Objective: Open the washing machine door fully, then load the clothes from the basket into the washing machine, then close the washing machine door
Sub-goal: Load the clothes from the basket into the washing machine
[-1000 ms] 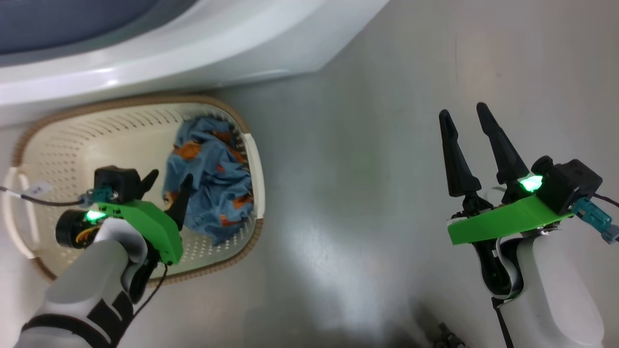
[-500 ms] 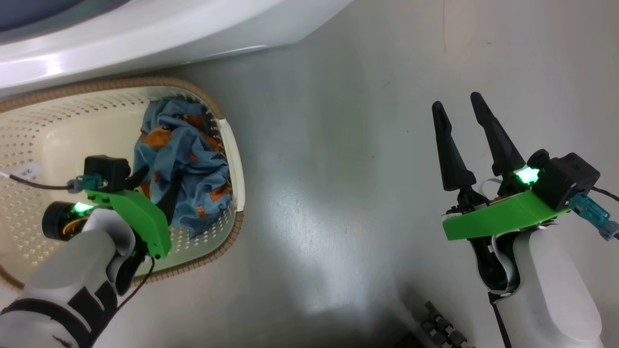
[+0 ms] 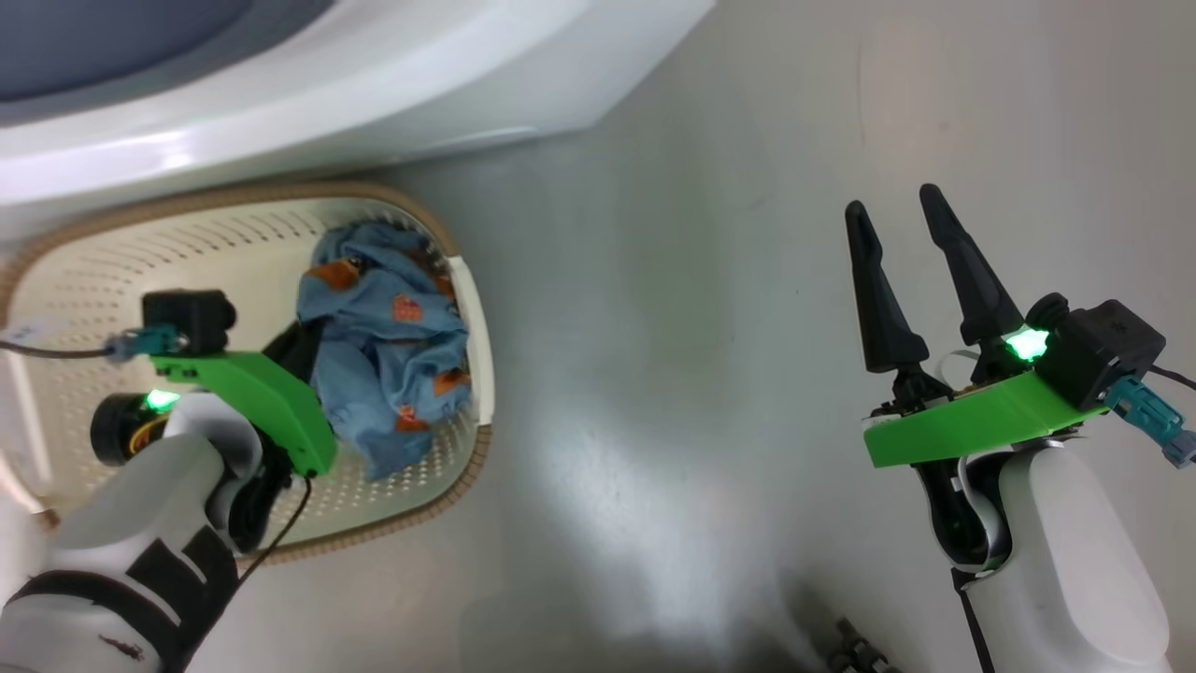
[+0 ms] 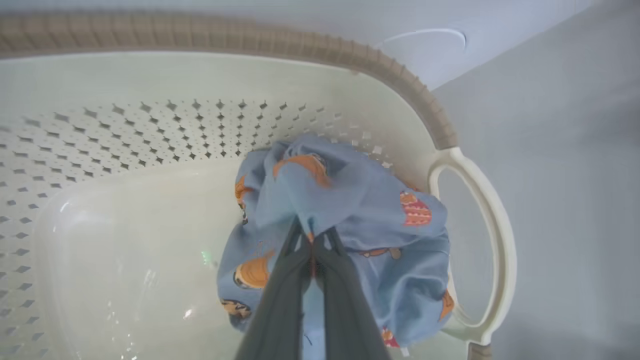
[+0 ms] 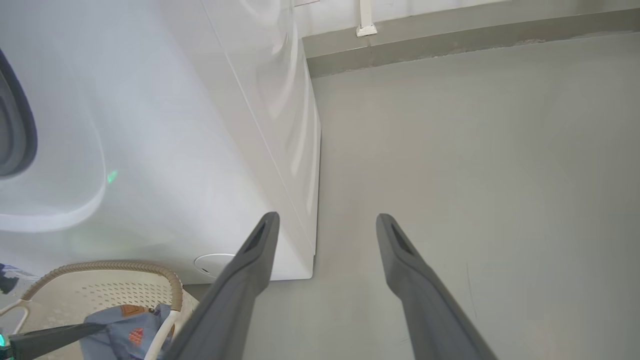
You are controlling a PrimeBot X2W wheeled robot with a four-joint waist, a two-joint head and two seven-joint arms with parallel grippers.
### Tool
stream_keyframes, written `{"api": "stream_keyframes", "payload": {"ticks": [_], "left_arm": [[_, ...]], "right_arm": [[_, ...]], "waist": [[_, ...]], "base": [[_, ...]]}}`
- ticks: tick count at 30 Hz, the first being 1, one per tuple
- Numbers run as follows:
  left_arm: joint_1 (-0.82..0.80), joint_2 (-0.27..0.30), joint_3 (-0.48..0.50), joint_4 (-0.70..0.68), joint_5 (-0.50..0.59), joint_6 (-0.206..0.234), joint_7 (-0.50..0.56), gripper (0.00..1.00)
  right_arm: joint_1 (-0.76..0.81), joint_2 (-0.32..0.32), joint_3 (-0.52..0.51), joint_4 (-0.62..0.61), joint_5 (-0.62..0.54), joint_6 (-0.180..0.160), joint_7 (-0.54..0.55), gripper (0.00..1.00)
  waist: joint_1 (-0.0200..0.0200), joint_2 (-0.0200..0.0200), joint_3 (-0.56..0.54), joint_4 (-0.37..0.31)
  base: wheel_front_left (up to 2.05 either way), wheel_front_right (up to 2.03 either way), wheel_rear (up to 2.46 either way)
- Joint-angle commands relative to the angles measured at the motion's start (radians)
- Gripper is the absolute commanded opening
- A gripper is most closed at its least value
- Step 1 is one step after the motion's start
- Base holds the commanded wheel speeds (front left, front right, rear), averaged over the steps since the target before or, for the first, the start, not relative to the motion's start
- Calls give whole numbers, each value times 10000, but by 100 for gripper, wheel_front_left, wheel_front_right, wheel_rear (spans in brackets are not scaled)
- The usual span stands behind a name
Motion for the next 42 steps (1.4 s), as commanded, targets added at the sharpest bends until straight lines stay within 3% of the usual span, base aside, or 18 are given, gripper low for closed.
{"api": "stream_keyframes", "payload": {"ticks": [1, 22, 31, 42], "left_arm": [[401, 227, 751, -144, 263, -13, -63, 0], [4259, -277, 6928, -2101, 4796, -13, -66, 0], [5905, -609, 8913, -3744, 6426, -13, -66, 0], [8021, -1110, 10797, -6271, 7612, -13, -66, 0]], "right_arm": [[500, -52, 129, -114, -12, 16, -48, 100], [1992, -841, 352, 897, 512, 16, -48, 100], [2895, -1140, 410, 1086, 749, 16, -48, 100], [3818, -1376, 216, 940, 853, 16, -48, 100]], "waist": [[0, 0, -656, 417], [0, 0, -4508, 1806], [0, 0, -5784, 1975], [0, 0, -6494, 2038]], "base": [[0, 0, 0], [0, 0, 0], [0, 0, 0], [0, 0, 0]]}}
